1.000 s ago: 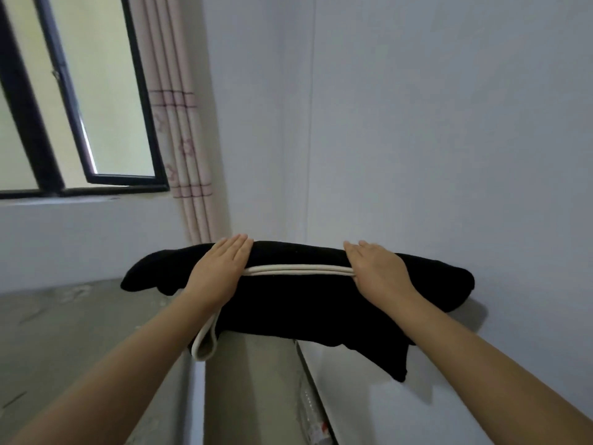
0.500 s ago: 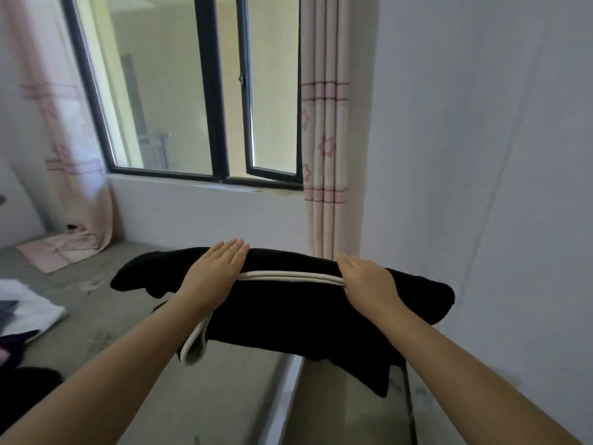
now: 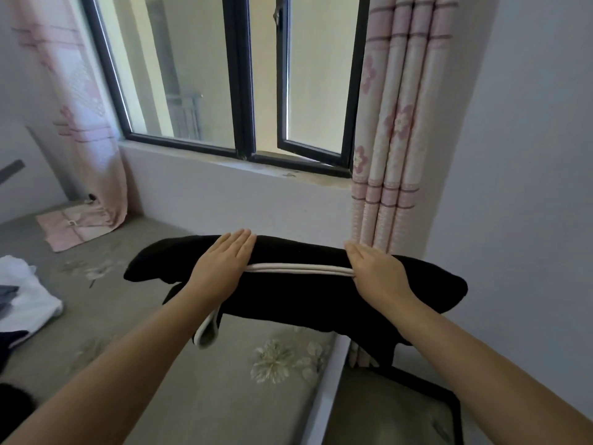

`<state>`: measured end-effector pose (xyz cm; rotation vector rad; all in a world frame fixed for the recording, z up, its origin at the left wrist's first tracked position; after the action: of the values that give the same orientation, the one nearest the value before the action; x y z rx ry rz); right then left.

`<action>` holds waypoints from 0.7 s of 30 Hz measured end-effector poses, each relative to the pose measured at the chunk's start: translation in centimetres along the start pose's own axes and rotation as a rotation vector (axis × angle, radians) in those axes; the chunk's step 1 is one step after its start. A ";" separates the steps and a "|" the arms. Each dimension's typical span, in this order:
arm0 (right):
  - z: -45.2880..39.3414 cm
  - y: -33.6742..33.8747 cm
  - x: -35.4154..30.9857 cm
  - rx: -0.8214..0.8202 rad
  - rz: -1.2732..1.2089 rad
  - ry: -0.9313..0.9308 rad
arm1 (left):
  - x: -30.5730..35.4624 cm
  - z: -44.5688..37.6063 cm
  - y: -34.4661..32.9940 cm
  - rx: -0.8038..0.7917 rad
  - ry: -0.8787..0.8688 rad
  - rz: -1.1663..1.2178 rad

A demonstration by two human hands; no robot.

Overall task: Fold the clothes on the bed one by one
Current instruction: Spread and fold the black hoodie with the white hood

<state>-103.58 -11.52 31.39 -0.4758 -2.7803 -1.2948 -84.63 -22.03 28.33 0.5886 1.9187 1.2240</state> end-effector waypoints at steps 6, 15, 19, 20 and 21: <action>-3.1 -12.7 1.9 -0.169 -0.139 0.065 | -0.5 -6.9 -9.0 -0.197 0.020 0.041; -7.2 -28.7 2.2 -0.381 -0.258 0.126 | -1.8 -13.7 -20.9 -0.435 0.076 0.134; -7.9 -33.9 0.4 -0.468 -0.292 0.157 | -4.0 -15.1 -25.7 -0.533 0.071 0.169; -8.1 -35.1 -0.2 -0.494 -0.296 0.158 | -4.8 -15.6 -26.7 -0.550 0.055 0.188; -8.3 -36.1 -0.6 -0.514 -0.301 0.153 | -5.6 -16.2 -27.6 -0.560 0.037 0.206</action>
<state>-114.23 -39.76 9.95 0.0422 -2.4405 -2.0260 -93.65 -46.76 9.38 0.4679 1.4653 1.8228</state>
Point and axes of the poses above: each hand's wrist, its own z-axis away from the middle knuckle, its own y-axis out of the back of the hand, x = y × z, the point moved 6 cm from there along -z, towards the middle knuckle, and after that the axes turned 12 degrees about -y, right-handed, at the moved point
